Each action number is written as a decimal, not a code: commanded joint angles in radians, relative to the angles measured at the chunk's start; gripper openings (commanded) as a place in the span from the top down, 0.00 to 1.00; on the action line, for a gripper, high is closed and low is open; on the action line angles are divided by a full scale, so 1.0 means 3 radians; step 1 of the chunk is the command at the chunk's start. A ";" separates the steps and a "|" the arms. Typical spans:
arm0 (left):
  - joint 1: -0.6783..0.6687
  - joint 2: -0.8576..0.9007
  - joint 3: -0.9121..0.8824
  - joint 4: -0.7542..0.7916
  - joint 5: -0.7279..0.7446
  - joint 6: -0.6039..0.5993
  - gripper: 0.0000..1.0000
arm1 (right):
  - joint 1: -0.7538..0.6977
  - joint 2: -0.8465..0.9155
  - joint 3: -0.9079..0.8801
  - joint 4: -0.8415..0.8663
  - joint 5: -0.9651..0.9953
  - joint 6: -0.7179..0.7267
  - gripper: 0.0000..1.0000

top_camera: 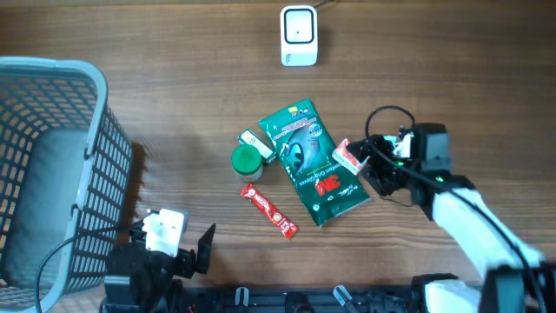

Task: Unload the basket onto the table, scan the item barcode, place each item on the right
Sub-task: 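Reach the right gripper toward the red-orange tissue pack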

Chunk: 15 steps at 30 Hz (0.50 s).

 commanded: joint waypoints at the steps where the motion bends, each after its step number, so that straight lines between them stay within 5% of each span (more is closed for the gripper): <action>1: 0.0011 -0.0024 -0.0006 0.0004 0.0029 -0.0020 0.00 | 0.0014 0.0450 0.0029 0.0051 0.0134 0.0090 0.32; 6: 0.0011 -0.0024 -0.0006 0.0004 0.0029 -0.0020 0.00 | 0.0013 0.0548 0.0029 0.0017 0.0744 0.0056 0.41; 11: 0.0011 -0.0024 -0.0006 0.0005 0.0029 -0.0020 0.00 | 0.0013 0.0548 0.0031 0.0069 0.0890 0.0050 0.95; 15: 0.0011 -0.0024 -0.0006 0.0004 0.0029 -0.0020 0.00 | -0.0018 0.0226 0.0032 0.0025 0.0478 0.0080 0.96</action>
